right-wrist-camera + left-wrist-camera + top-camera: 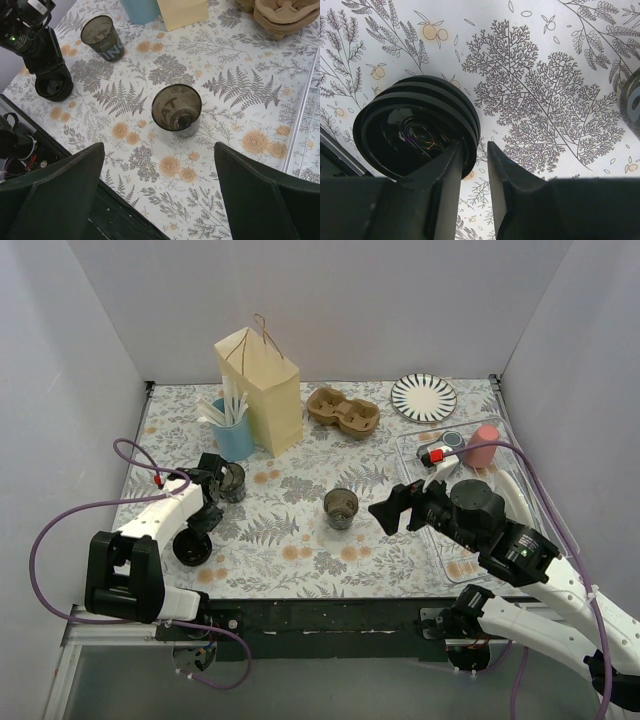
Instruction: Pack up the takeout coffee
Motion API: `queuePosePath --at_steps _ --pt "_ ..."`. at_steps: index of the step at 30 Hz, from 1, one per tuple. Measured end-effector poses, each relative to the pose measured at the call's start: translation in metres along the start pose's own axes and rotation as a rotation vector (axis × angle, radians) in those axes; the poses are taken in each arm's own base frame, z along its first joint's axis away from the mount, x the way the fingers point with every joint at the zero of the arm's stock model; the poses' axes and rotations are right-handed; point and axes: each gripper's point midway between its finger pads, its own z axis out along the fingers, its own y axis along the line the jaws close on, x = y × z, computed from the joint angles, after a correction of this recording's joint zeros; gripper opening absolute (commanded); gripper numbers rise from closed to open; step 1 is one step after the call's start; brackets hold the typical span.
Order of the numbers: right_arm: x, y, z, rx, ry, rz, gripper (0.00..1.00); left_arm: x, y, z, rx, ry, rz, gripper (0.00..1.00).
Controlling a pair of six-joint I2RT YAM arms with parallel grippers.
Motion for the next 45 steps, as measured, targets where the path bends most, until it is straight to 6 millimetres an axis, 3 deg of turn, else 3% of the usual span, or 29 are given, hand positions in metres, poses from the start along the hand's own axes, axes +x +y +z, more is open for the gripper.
queuePosePath --at_steps 12,16,26,31,36,42,45 --pt "-0.004 0.001 -0.005 -0.009 -0.019 0.011 0.98 0.000 0.000 0.000 0.000 0.000 0.008 0.10" --pt "-0.004 0.002 -0.006 -0.010 -0.023 0.019 0.97 -0.001 0.001 -0.003 0.009 0.000 0.011 0.09" --pt "-0.005 0.006 -0.003 -0.026 -0.022 0.037 0.97 -0.025 -0.009 -0.039 0.102 -0.037 0.011 0.07" --pt "-0.010 0.019 0.007 -0.076 -0.025 0.070 0.96 -0.047 -0.031 -0.087 0.279 -0.049 0.001 0.10" --pt "-0.017 0.041 0.022 -0.161 -0.028 0.153 0.95 -0.063 -0.057 -0.170 0.664 -0.081 -0.020 0.11" --pt "-0.028 0.063 0.039 -0.273 -0.082 0.185 0.93 -0.041 -0.098 -0.269 1.228 0.018 0.112 0.12" --pt "-0.031 0.067 0.045 -0.311 -0.134 0.133 0.90 -0.017 -0.109 -0.302 1.473 0.126 0.223 0.11"
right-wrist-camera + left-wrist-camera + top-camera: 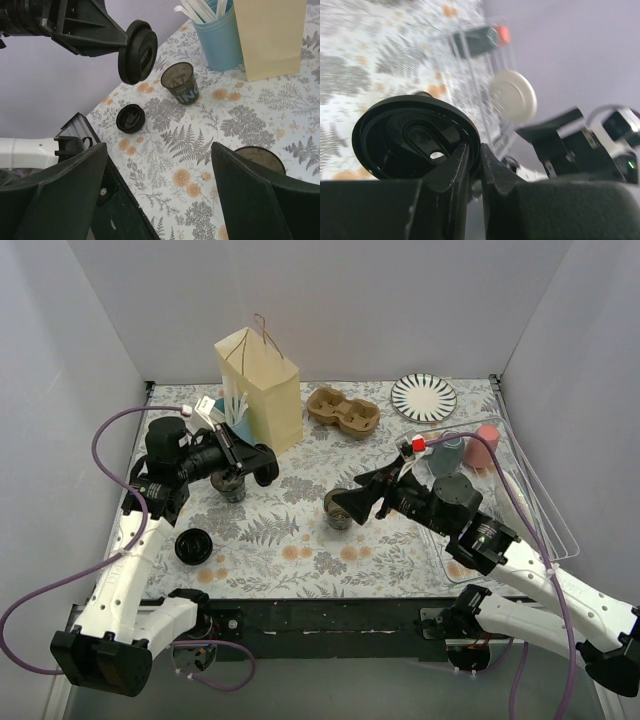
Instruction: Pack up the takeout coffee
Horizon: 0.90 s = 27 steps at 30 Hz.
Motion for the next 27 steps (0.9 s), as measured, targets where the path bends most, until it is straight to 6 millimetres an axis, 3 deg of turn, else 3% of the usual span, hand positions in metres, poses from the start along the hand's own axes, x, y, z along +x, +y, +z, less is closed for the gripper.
queuePosePath --at_steps 4,10,14,23,27 --pt "-0.003 0.004 0.002 -0.065 -0.078 -0.062 0.85 0.020 -0.029 -0.002 0.215 0.122 0.022 0.12" --pt "-0.021 0.033 -0.001 -0.239 -0.204 -0.126 0.79 0.037 -0.066 -0.024 0.458 0.218 0.074 0.15" --pt "-0.030 0.042 0.003 -0.285 -0.241 -0.140 0.74 0.046 -0.078 -0.032 0.534 0.269 0.093 0.15" --pt "-0.012 0.054 0.026 -0.388 -0.157 -0.101 0.73 0.063 -0.095 -0.037 0.621 0.332 0.133 0.15" --pt "-0.027 0.055 0.029 -0.356 -0.185 -0.077 0.74 0.073 -0.099 -0.035 0.644 0.368 0.142 0.15"
